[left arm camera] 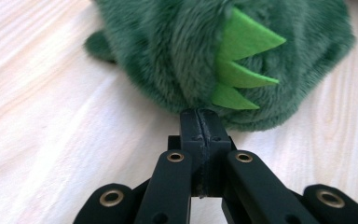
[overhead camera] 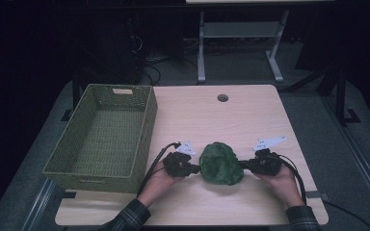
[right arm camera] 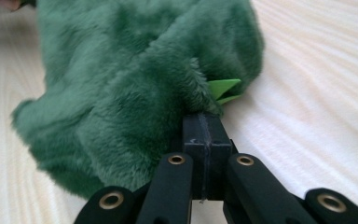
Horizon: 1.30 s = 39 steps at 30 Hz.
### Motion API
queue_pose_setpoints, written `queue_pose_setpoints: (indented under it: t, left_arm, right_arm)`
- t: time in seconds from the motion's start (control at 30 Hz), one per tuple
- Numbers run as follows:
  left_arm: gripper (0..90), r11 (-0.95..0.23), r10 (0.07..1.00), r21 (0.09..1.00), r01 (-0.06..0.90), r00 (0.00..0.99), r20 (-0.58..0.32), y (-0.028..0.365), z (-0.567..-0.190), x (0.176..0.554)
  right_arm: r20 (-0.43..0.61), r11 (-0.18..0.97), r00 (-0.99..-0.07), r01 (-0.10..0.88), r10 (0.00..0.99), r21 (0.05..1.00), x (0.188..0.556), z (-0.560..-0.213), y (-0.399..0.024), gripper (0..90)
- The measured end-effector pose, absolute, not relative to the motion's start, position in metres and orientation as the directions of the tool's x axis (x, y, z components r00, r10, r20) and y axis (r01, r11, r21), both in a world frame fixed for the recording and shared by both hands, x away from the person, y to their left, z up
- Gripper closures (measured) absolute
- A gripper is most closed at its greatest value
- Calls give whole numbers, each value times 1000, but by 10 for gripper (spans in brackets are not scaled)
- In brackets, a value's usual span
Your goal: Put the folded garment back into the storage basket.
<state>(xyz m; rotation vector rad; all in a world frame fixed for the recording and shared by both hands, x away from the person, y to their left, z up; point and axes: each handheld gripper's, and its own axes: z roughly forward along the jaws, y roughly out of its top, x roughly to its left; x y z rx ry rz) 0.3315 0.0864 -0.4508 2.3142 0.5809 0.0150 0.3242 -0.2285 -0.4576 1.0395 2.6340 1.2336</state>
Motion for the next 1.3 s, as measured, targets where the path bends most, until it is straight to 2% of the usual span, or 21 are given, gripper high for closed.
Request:
queue_pose_setpoints:
  t: [0.33,0.5,0.57,0.63,0.7,0.83,1.03,1.2,1.3]
  left_arm:
    - [896,-626,421,668,402,896,-144,88,-452,338]
    - [886,-629,423,667,401,895,-139,93,-448,337]
    - [852,-621,428,672,403,893,-140,95,-447,335]
    - [789,-630,420,668,396,897,-136,97,-444,333]
    - [703,-636,415,668,387,901,-126,99,-441,330]
    - [498,-628,406,681,376,905,-125,98,-435,324]
    - [326,-642,360,693,329,927,-106,91,-427,322]
    - [201,-646,321,708,287,943,-89,84,-417,329]
    - [179,-645,299,719,258,952,-73,79,-411,334]
  right_arm:
    - [197,497,-794,531,575,687,306,-456,-223,900]
    - [179,465,-781,521,599,715,304,-454,-230,890]
    - [167,446,-762,525,626,725,303,-455,-236,811]
    - [160,417,-741,527,652,740,301,-457,-244,691]
    - [144,411,-719,536,680,738,299,-459,-250,580]
    - [126,383,-686,537,716,751,293,-465,-263,425]
    - [60,384,-630,543,775,746,290,-469,-271,128]
    - [46,386,-594,578,803,719,296,-477,-271,31]
    - [36,395,-588,586,808,708,298,-480,-269,30]
